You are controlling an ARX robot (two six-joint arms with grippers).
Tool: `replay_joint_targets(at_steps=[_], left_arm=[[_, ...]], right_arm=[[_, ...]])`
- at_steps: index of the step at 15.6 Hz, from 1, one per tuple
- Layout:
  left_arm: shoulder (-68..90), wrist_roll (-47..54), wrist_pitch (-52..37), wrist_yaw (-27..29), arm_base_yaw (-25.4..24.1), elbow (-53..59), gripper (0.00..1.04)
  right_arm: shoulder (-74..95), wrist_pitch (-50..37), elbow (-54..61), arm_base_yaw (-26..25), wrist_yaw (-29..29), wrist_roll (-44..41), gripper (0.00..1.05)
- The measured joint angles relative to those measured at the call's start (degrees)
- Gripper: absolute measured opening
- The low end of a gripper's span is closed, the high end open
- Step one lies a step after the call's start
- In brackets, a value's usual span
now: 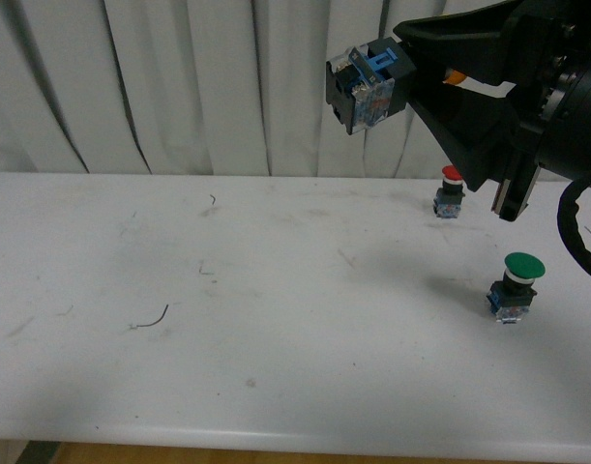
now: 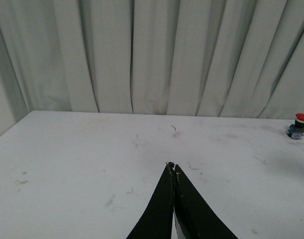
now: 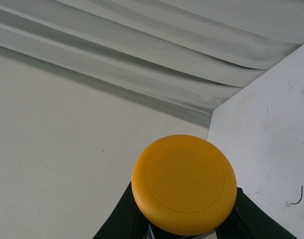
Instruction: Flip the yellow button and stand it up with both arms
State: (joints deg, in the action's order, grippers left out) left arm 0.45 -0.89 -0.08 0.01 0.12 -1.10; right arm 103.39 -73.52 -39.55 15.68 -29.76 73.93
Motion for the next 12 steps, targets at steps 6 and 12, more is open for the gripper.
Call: replay_joint_targets(at_steps=[6,12], left_arm=[[0.02,0.02,0.35,0.0,-0.02,0.55,0.02],[0.02,0.02,0.28,0.02,-0.02,0.55,0.58]], right_arm=[[0.13,-0.04,-0.07,0.11,0.04,-0.02,0.29],[-4.13,2.51,-2.56,-1.9,9.05,-20.7,0.29]])
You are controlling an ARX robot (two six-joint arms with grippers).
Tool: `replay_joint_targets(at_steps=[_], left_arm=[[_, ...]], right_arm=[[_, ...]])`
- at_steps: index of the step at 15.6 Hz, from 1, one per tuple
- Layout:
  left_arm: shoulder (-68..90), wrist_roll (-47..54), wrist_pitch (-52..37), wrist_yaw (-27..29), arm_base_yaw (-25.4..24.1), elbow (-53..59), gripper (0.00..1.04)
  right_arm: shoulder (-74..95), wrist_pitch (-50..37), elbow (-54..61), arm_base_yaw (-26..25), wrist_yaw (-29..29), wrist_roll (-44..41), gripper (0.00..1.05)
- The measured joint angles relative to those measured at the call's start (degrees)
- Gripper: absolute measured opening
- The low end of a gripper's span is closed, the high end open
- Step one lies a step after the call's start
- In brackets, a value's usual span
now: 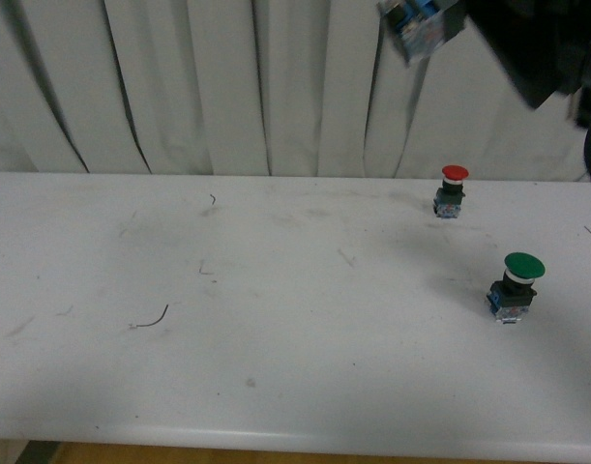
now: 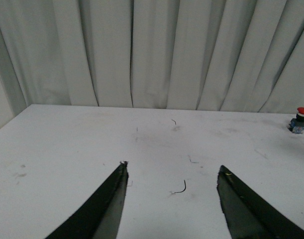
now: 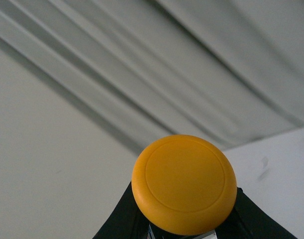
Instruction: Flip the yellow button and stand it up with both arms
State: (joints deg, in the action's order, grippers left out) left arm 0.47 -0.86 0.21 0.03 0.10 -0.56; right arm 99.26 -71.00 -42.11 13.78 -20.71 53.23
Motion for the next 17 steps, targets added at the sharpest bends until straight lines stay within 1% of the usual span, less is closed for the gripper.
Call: replay_joint_targets(at_steps=[1,3,4,5,7,9,10,11,12,15,17], left_arm=[[0.0,0.0,0.0,0.0,0.0,0.0,0.69],[0.0,0.0,0.0,0.0,0.02,0.0,0.94],[0.0,0.04,0.0,0.0,0.02,0.0,0.99],[0.0,0.04,0.0,0.0,0.02,0.0,0.98],[0.0,0.04,0.0,0.0,0.0,0.0,0.98],[0.0,0.04,0.0,0.0,0.02,0.0,0.98],[0.0,0.04,0.0,0.0,0.02,0.0,0.98],[0.0,0.04,-0.02,0.0,0.0,0.0,0.98],[0.0,0.04,0.0,0.0,0.0,0.0,0.98],[0.0,0.04,0.0,-0.02,0.0,0.0,0.98],[0.0,0.07,0.0,0.0,0.0,0.0,0.98]], right_arm=[[-1.27,5.88,-2.8,-1.6,5.05,-8.52,0.29],[-0.81,16.85,-5.4,-4.92,15.41,-23.91,0.29],[-0.26,20.98,-6.34,-6.34,20.37,-31.15,0.29],[0.02,23.1,-7.76,-7.23,24.26,-36.63,0.29],[0.68,26.32,-10.86,-8.33,29.66,-45.62,0.29],[3.02,28.48,-12.31,-8.96,32.54,-52.13,0.29],[4.94,29.07,-13.62,-9.38,34.03,-54.82,0.29],[7.34,30.03,-16.04,-9.75,35.32,-55.87,0.29],[8.96,31.78,-17.79,-10.12,35.3,-55.74,0.29],[16.59,36.68,-24.5,-9.42,32.68,-50.84,0.29],[20.48,39.8,-29.53,-8.48,32.68,-48.35,0.29]])
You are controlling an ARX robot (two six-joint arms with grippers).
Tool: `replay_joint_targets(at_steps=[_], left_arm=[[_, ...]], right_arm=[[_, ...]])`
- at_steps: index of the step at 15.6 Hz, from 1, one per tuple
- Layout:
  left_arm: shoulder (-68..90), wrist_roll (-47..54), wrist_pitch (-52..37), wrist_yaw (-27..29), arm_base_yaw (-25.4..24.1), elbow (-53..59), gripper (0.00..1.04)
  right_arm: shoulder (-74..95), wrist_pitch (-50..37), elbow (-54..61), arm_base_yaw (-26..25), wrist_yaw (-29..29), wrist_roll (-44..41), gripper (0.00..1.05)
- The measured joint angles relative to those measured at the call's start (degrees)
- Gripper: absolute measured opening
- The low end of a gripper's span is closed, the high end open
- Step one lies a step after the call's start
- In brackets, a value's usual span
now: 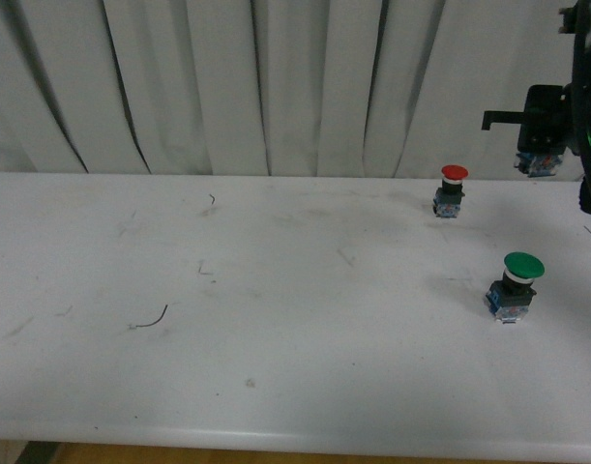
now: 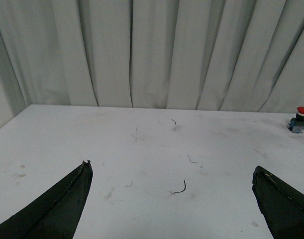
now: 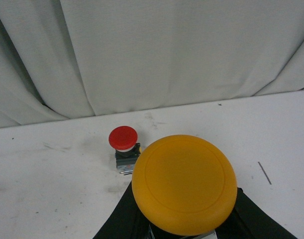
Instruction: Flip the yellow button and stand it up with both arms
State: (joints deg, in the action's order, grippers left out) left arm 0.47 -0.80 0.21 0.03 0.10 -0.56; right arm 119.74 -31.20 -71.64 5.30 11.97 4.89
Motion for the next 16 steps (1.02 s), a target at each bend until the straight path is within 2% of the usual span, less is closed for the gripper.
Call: replay_joint_targets(at_steps=[3,6,16], left_arm=[[0.0,-0.02,0.0,0.0,0.0,0.0,0.98],[0.0,-0.02,0.0,0.0,0.02,0.0,0.98],[0.0,-0.02,0.0,0.0,0.02,0.0,0.98]], right_arm=[[6.62,6.08,-8.22,1.4,0.61,2.01,0.29],[10.49,9.57,-11.52,1.92,0.63,3.02,0.29],[18.91,11.45,-16.52,2.89,2.38,3.02,0.29]])
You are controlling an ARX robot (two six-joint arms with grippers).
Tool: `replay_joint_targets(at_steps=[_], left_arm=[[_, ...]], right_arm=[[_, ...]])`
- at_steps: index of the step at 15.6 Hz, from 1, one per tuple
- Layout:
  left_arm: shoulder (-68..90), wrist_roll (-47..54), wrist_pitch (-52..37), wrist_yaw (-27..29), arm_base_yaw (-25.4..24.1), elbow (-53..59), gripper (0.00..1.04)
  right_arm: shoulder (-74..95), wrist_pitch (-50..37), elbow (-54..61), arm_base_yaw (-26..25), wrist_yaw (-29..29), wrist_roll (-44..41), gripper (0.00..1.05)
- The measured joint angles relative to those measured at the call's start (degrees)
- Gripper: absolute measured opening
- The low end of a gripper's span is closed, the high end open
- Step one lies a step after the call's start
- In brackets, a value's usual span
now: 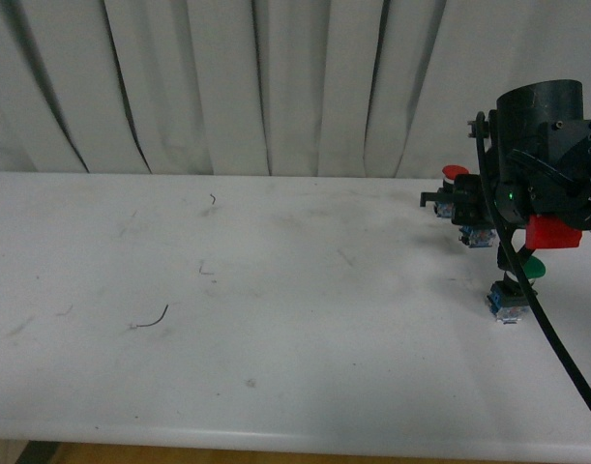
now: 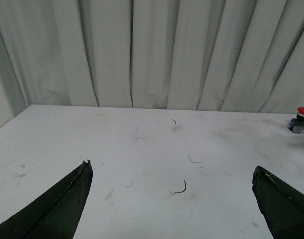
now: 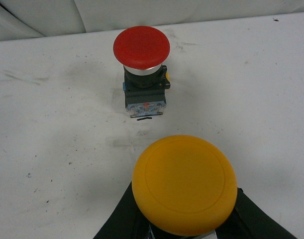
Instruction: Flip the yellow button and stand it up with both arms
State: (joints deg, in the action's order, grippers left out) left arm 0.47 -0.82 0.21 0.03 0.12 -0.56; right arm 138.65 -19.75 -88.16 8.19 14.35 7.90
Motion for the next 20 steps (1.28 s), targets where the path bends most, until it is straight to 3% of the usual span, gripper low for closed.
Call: replay_joint_targets(at_steps=[7,8,9,11,13,18,20], left_arm=[[0.0,0.0,0.0,0.0,-0.02,0.0,0.98],[0.0,0.0,0.0,0.0,0.0,0.0,0.98],[0.0,0.02,0.0,0.0,0.0,0.0,0.98],[0.0,0.0,0.0,0.0,0.0,0.0,0.98],[0.0,0.0,0.0,0.0,0.0,0.0,0.98],[0.0,0.0,0.0,0.0,-0.02,0.0,0.98],[0.0,0.0,0.0,0.0,0.0,0.0,0.98]], right_arm=[[0.52,0.92,-0.02,-0.02,0.44,0.0,0.29],[0.76,1.16,-0.02,-0.07,0.44,-0.02,0.3],[0.92,1.44,-0.02,-0.11,0.44,0.0,0.42],[0.94,1.14,-0.02,-0.37,0.57,0.0,0.37],[0.94,1.09,-0.02,-0.39,0.61,0.0,0.45],[0.94,0.79,-0.02,-0.39,0.31,0.02,1.0],[0.92,0.5,-0.02,-0.39,-0.31,0.02,0.98]])
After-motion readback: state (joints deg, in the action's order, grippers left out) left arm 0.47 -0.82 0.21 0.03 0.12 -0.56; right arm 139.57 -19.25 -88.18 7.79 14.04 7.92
